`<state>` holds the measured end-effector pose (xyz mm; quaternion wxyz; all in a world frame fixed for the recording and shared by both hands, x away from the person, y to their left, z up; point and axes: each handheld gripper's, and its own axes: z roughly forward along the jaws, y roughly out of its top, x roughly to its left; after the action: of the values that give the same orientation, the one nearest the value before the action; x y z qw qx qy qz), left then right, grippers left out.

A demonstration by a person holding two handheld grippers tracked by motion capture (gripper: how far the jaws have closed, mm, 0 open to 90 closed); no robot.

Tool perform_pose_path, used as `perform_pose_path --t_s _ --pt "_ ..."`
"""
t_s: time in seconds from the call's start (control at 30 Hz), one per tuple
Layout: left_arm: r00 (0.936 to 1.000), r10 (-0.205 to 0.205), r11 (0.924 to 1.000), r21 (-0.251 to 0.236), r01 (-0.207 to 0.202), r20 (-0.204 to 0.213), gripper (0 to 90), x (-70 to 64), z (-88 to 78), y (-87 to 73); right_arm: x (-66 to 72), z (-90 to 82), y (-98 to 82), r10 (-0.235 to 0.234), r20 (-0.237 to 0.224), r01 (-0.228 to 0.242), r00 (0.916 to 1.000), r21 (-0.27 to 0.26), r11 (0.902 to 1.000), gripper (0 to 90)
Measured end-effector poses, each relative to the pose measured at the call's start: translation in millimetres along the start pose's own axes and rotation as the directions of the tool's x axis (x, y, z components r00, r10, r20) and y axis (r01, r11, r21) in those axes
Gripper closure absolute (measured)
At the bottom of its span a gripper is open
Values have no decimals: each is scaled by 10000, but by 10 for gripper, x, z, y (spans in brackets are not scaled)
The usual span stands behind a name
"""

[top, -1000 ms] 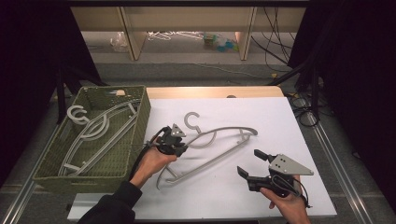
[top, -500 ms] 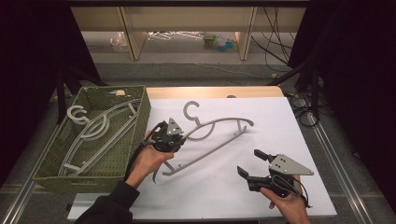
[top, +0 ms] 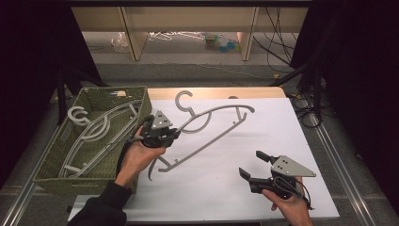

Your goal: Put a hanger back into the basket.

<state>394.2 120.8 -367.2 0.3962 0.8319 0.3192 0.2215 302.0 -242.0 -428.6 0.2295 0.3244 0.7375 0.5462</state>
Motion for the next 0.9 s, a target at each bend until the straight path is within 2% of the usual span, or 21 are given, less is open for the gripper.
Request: perform_pose_path --t_s 0.13,0.23,0.27,0.3,0.33,0.37,0.4,0.43,0.5,0.53,0.57,0.6,0.63,0.7,0.73,0.9 --pt "9999 -130 9995 -286 127 -103 819 48 -155 30 0 -2 -2 16 -17 -16 10000 7 10000 177" --pt "9995 -303 9982 -507 305 55 819 92 -253 46 -2 -1 -3 32 -1 -32 10000 5 10000 177" --pt "9998 -206 9991 -376 205 -15 819 109 -286 53 -1 -2 -4 34 2 -34 10000 13 10000 177" --pt "10000 74 9997 -250 -73 22 819 142 -322 58 0 -3 -3 32 -3 -32 10000 18 10000 177" --pt "9991 -413 9975 -565 414 21 819 127 -325 50 0 -3 -3 20 3 -20 10000 6 10000 177" --pt "9988 -470 9970 -607 475 100 819 151 -358 48 -3 -1 -4 -16 11 16 10000 -18 10000 177" --pt "9956 -908 9947 -454 918 234 819 155 -402 43 -6 -11 -1 -63 115 61 9999 109 9999 177" --pt "9954 -924 9943 -506 936 259 819 174 -422 43 -13 -6 -3 -191 199 190 9996 47 9998 177" --pt "9978 -658 9969 -442 658 19 819 246 -505 66 -13 -4 -4 -210 217 209 9995 43 9998 177" --pt "9993 -339 9980 -533 331 -147 819 286 -531 76 -15 -4 -2 -182 210 181 9996 55 9998 177" --pt "9996 -227 9987 -466 218 -190 819 309 -562 81 -19 -5 -3 -193 199 192 9996 55 9998 177" --pt "9992 -315 9989 -367 306 -240 819 325 -607 81 -12 -10 -4 -55 173 53 9998 145 9999 177" --pt "9992 -241 9985 -505 225 -322 819 358 -642 84 -6 -8 -8 105 59 -106 9999 161 9998 177" --pt "9978 -477 9977 -498 454 -465 819 416 -739 72 -21 -13 -5 -58 123 56 9999 146 9999 177" --pt "9974 -514 9971 -590 484 -496 819 437 -761 69 -13 -12 -7 83 56 -84 10000 195 9998 177" --pt "9960 -494 9979 -447 461 -747 819 583 -949 -9 -7 -10 -8 48 106 -50 9999 199 9998 177"
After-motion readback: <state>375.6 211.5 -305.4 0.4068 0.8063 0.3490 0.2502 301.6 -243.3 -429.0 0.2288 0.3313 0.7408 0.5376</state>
